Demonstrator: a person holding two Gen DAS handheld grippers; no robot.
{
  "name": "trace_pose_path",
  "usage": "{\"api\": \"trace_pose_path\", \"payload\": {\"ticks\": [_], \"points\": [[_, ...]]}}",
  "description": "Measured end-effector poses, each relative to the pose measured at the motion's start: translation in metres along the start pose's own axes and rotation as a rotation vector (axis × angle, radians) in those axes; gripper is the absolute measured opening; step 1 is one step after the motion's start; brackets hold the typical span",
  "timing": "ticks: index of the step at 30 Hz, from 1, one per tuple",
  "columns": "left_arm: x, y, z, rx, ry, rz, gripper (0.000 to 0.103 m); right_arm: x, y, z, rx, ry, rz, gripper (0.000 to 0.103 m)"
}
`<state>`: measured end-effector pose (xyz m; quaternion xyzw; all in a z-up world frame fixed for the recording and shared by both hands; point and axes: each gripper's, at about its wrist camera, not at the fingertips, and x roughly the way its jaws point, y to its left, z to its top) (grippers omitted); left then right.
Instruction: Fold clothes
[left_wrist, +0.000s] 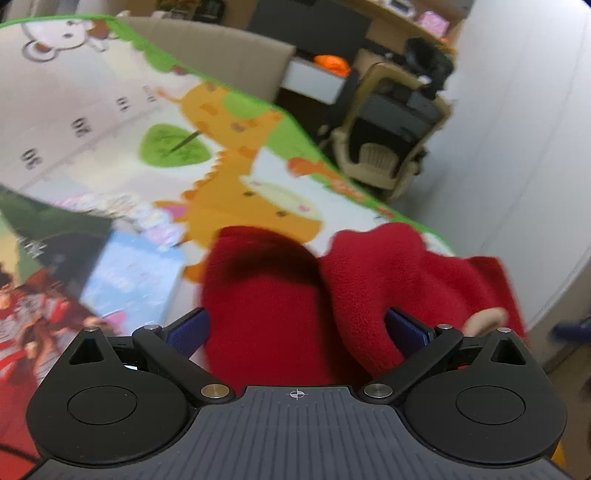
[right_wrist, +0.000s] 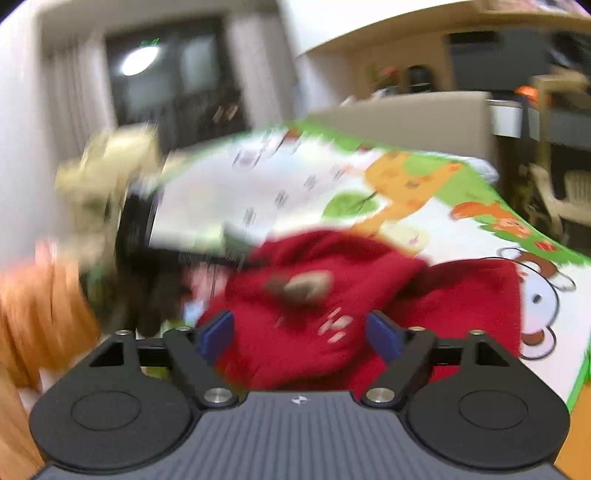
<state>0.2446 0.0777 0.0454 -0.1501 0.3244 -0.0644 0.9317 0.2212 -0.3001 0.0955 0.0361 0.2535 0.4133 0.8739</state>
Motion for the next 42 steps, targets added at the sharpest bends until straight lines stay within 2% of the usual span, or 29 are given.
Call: {"api": "trace_pose_path", "payload": {"ticks": [3, 6, 8, 11, 13, 14, 16, 17, 18, 21, 23, 24, 26, 28, 30, 32, 34, 35, 37, 38, 40, 42], "points": [[0.000, 0.011, 0.000, -0.033, -0.004, 0.052, 0.103, 0.013, -0.029, 0.002, 0.205, -0.019, -0.031, 0.081], [-0.015, 0.009, 0.003, -0.070, -0.058, 0.004, 0.103, 0.044, -0.042, -0.016, 0.352, 0.031, -0.011, 0.080], [-0.026, 0.005, 0.011, -0.092, -0.099, -0.063, 0.103, 0.063, -0.042, -0.030, 0.417, 0.062, 0.034, 0.076], [-0.032, 0.005, 0.023, -0.190, -0.068, -0.220, 0.103, 0.073, -0.030, -0.042, 0.400, 0.063, 0.045, 0.068], [-0.024, 0.001, 0.025, -0.210, -0.032, -0.244, 0.103, 0.072, -0.023, -0.046, 0.382, 0.061, 0.051, 0.053], [-0.019, -0.001, 0.024, -0.207, -0.017, -0.237, 0.102, 0.071, -0.023, -0.048, 0.399, 0.062, 0.065, 0.051], [-0.007, -0.006, 0.019, -0.196, 0.004, -0.206, 0.091, 0.066, -0.025, -0.050, 0.431, 0.062, 0.095, 0.048], [0.000, -0.007, 0.016, -0.202, 0.018, -0.202, 0.067, 0.062, -0.026, -0.052, 0.446, 0.063, 0.111, 0.048], [0.007, -0.006, 0.013, -0.228, 0.039, -0.219, 0.054, 0.060, -0.027, -0.054, 0.461, 0.069, 0.132, 0.048], [0.019, -0.005, 0.011, -0.292, 0.060, -0.287, 0.052, 0.058, -0.028, -0.063, 0.497, 0.083, 0.177, 0.049], [0.024, -0.007, 0.015, -0.317, 0.056, -0.342, 0.042, 0.066, -0.029, -0.064, 0.521, 0.079, 0.165, 0.049], [0.023, -0.008, 0.018, -0.349, 0.045, -0.393, 0.039, 0.069, -0.030, -0.065, 0.528, 0.075, 0.156, 0.048], [0.019, -0.007, 0.027, -0.439, 0.015, -0.531, 0.036, 0.064, -0.027, -0.050, 0.462, 0.024, 0.101, 0.036], [0.012, -0.006, 0.031, -0.503, -0.019, -0.644, 0.036, 0.054, -0.024, -0.029, 0.362, -0.045, 0.044, 0.034], [0.007, -0.002, 0.029, -0.539, -0.046, -0.714, 0.036, 0.033, -0.023, -0.011, 0.276, -0.118, 0.013, 0.033], [0.010, 0.006, 0.016, -0.555, -0.030, -0.690, 0.039, 0.020, -0.021, -0.001, 0.195, -0.134, -0.047, 0.033], [0.015, 0.013, -0.001, -0.540, 0.014, -0.591, 0.044, 0.023, -0.023, -0.008, 0.161, -0.054, -0.109, 0.033], [0.013, 0.014, -0.007, -0.495, 0.026, -0.546, 0.050, 0.026, -0.025, -0.015, 0.153, 0.000, -0.134, 0.033], [0.009, 0.015, -0.019, -0.403, 0.049, -0.457, 0.051, 0.038, -0.024, -0.036, 0.149, 0.106, -0.148, 0.033], [0.006, 0.014, -0.023, -0.356, 0.054, -0.419, 0.052, 0.040, -0.022, -0.044, 0.143, 0.116, -0.150, 0.033], [-0.013, 0.006, -0.015, -0.260, -0.002, -0.383, 0.054, 0.042, -0.015, -0.053, 0.121, 0.112, -0.159, 0.033], [-0.036, -0.006, 0.002, -0.183, -0.098, -0.391, 0.056, 0.050, -0.012, -0.051, 0.124, 0.106, -0.154, 0.033]]}}
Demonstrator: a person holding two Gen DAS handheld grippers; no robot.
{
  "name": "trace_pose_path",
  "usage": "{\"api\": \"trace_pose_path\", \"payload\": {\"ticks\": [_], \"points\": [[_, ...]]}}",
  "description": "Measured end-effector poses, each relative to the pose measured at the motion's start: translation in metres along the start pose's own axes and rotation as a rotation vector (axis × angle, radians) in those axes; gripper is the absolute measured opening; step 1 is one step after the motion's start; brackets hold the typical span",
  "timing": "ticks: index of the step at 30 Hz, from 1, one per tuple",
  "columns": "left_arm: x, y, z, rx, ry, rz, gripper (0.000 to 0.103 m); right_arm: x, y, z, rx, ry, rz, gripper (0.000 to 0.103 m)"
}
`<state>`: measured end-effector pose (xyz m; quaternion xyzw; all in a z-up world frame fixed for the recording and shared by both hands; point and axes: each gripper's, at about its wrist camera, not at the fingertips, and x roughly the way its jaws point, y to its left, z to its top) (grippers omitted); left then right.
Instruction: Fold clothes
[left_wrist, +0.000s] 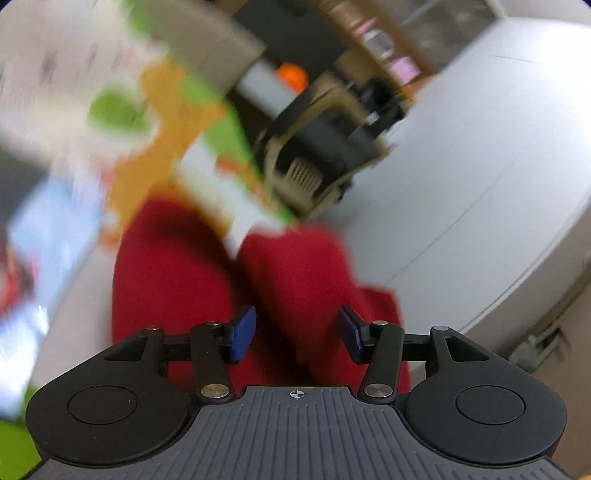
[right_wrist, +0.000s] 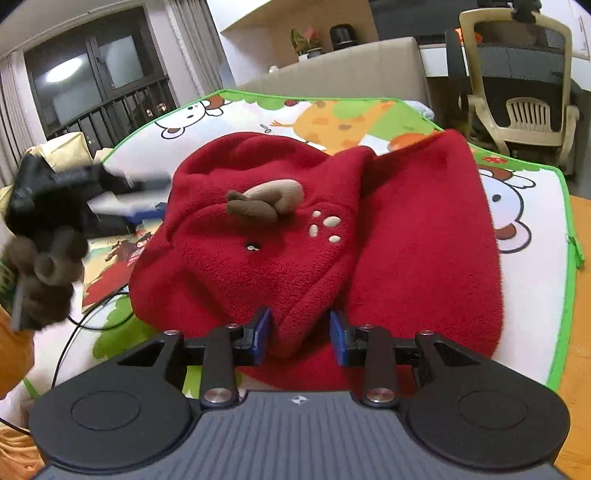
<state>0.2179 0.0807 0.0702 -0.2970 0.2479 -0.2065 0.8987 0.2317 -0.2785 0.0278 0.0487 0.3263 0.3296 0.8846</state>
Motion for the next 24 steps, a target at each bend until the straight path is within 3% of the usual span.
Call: {"api": "trace_pose_path", "payload": {"ticks": [2, 5, 7, 8, 10, 12, 14, 16, 19, 23, 24], "points": [[-0.012, -0.022, 0.016, 0.074, -0.077, -0.043, 0.062, 0.007, 0.006, -0.001, 0.001, 0.014, 0.014, 0.034], [-0.007, -0.052, 0.028, 0.144, -0.135, -0.166, 0.078, 0.007, 0.011, -0.006, -0.041, 0.015, 0.001, 0.035], [0.014, -0.055, 0.022, 0.125, -0.073, -0.196, 0.081, 0.002, 0.012, -0.007, -0.056, 0.014, -0.006, 0.038], [0.027, -0.053, 0.017, 0.108, -0.035, -0.188, 0.081, -0.004, 0.009, -0.009, -0.062, 0.010, -0.012, 0.040], [0.048, -0.035, 0.004, 0.056, 0.025, -0.089, 0.081, -0.016, 0.008, -0.007, -0.099, -0.007, -0.043, 0.057], [0.057, -0.006, -0.010, -0.040, 0.067, -0.007, 0.081, -0.030, 0.012, -0.002, -0.168, -0.040, -0.078, 0.064], [0.055, 0.016, -0.020, -0.106, 0.079, 0.018, 0.078, -0.047, 0.016, 0.012, -0.219, -0.103, -0.068, 0.064], [0.052, 0.020, -0.021, -0.111, 0.079, 0.010, 0.077, -0.057, 0.023, 0.030, -0.240, -0.180, -0.028, 0.065], [0.055, 0.018, -0.018, -0.102, 0.090, 0.028, 0.077, -0.044, 0.036, 0.047, -0.266, -0.223, 0.031, 0.065], [0.051, 0.011, -0.012, -0.076, 0.098, 0.045, 0.081, 0.023, 0.047, 0.027, -0.364, -0.054, -0.021, 0.065], [0.050, 0.009, -0.009, -0.065, 0.100, 0.046, 0.083, 0.031, 0.046, 0.016, -0.388, -0.055, -0.041, 0.066]]}}
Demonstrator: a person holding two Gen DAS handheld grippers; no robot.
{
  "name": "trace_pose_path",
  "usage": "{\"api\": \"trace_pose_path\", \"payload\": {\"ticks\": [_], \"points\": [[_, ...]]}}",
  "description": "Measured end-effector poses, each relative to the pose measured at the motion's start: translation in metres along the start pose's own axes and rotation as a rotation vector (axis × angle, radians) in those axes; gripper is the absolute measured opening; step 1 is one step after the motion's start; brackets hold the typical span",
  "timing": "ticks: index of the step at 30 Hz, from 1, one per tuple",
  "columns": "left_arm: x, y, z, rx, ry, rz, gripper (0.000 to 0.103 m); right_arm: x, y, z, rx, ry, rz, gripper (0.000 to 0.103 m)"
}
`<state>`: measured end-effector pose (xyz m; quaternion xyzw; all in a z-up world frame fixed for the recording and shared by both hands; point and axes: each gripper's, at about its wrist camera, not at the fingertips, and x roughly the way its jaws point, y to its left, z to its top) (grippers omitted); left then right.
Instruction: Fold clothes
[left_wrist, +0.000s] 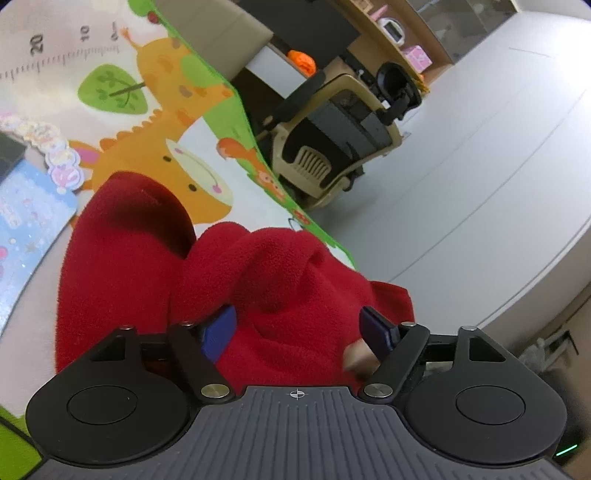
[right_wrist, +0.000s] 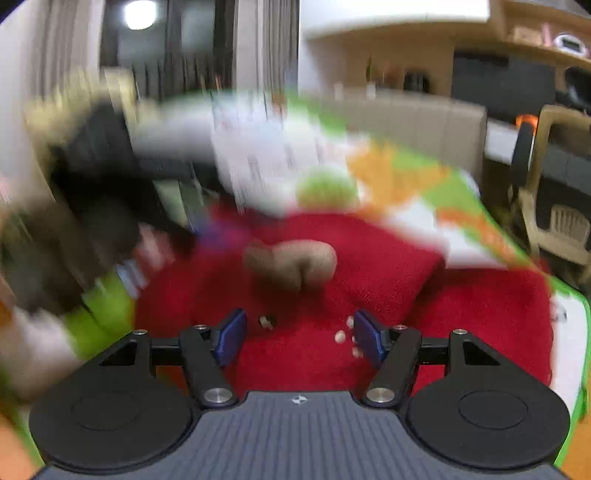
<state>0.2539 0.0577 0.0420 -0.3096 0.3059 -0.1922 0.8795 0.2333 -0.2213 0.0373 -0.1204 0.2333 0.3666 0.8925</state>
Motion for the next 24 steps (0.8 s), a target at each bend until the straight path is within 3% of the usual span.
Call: {"api": "trace_pose_path", "payload": {"ticks": [8, 11, 16, 20, 22, 23, 24], "points": [[0.004, -0.012, -0.006, 0.116, 0.019, 0.040, 0.092, -0.028, -0.001, -0.010, 0.013, 0.003, 0.002, 0.067], [0.006, -0.015, -0.008, 0.133, 0.025, 0.037, 0.093, -0.021, -0.004, -0.027, 0.039, 0.058, -0.023, 0.071], [0.000, -0.018, -0.011, 0.159, 0.026, 0.048, 0.093, -0.015, -0.002, -0.028, 0.066, 0.053, -0.028, 0.078], [-0.017, -0.018, -0.005, 0.105, -0.041, -0.085, 0.093, -0.012, -0.003, -0.027, 0.061, 0.055, -0.024, 0.080], [-0.023, -0.017, 0.004, 0.061, -0.072, -0.191, 0.094, -0.011, 0.000, -0.030, 0.056, 0.052, -0.019, 0.088], [-0.023, -0.015, 0.008, 0.049, -0.080, -0.184, 0.094, -0.010, 0.002, -0.032, 0.053, 0.050, -0.016, 0.092], [-0.020, -0.012, 0.010, 0.041, -0.084, -0.124, 0.094, -0.009, 0.005, -0.034, 0.042, 0.049, -0.018, 0.097]]}}
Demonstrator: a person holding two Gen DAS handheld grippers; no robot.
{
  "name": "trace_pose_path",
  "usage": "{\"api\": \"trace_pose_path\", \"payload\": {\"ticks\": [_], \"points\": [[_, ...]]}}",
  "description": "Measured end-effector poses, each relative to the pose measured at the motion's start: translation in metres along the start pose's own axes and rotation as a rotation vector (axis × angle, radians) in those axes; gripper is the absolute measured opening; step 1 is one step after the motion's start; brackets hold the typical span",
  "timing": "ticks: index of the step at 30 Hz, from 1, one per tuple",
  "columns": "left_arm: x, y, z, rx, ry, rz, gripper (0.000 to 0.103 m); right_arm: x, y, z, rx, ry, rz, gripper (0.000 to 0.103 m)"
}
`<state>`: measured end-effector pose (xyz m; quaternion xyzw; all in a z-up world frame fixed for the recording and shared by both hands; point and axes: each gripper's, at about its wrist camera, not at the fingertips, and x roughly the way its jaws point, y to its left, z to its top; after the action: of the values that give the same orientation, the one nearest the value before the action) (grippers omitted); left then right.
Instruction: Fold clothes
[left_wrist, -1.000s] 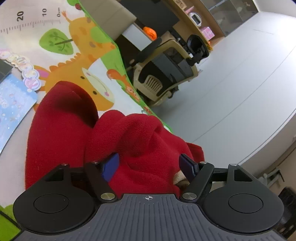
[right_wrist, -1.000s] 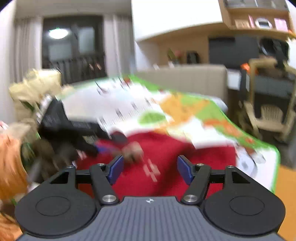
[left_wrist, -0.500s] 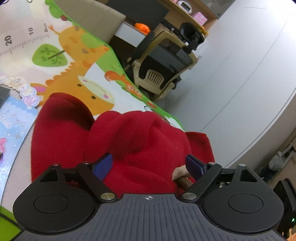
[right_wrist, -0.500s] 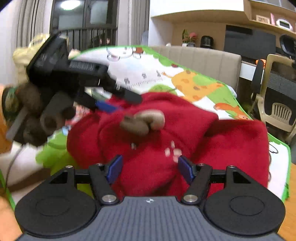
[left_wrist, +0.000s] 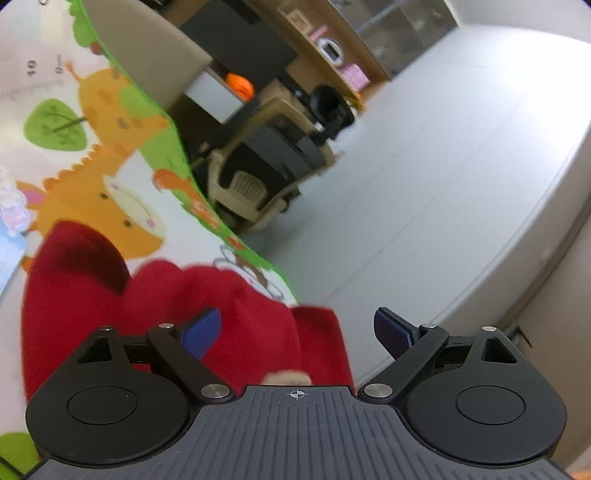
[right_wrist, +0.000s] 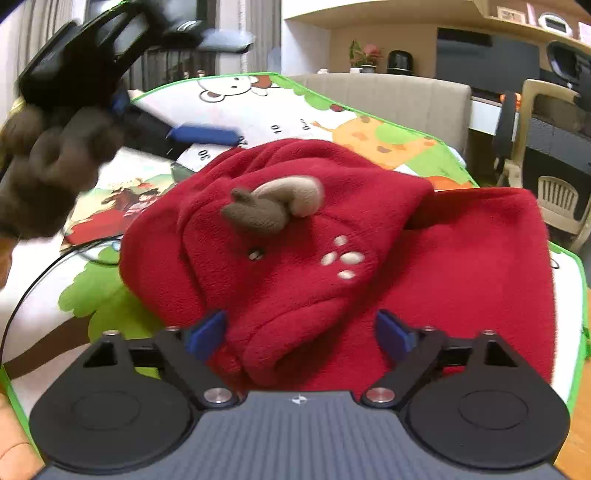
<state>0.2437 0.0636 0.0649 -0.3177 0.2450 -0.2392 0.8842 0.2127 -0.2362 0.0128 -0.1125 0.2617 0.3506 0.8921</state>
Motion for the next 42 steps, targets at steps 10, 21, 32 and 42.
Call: {"api": "trace_pose_path", "payload": {"ticks": [10, 21, 32, 42], "points": [[0.029, 0.012, -0.007, -0.066, 0.085, 0.077, 0.056, -0.003, -0.005, -0.003, 0.022, -0.049, 0.051, 0.103], [-0.002, 0.050, -0.004, -0.300, 0.016, -0.014, 0.038, -0.076, -0.085, 0.018, 0.450, -0.268, 0.256, 0.103], [-0.001, 0.056, -0.004, -0.330, 0.023, -0.087, 0.054, -0.024, -0.071, 0.016, 0.605, -0.293, 0.503, 0.103], [-0.013, 0.062, 0.002, -0.320, 0.006, -0.048, 0.075, 0.016, -0.069, 0.005, 0.623, -0.176, 0.523, 0.103]]}}
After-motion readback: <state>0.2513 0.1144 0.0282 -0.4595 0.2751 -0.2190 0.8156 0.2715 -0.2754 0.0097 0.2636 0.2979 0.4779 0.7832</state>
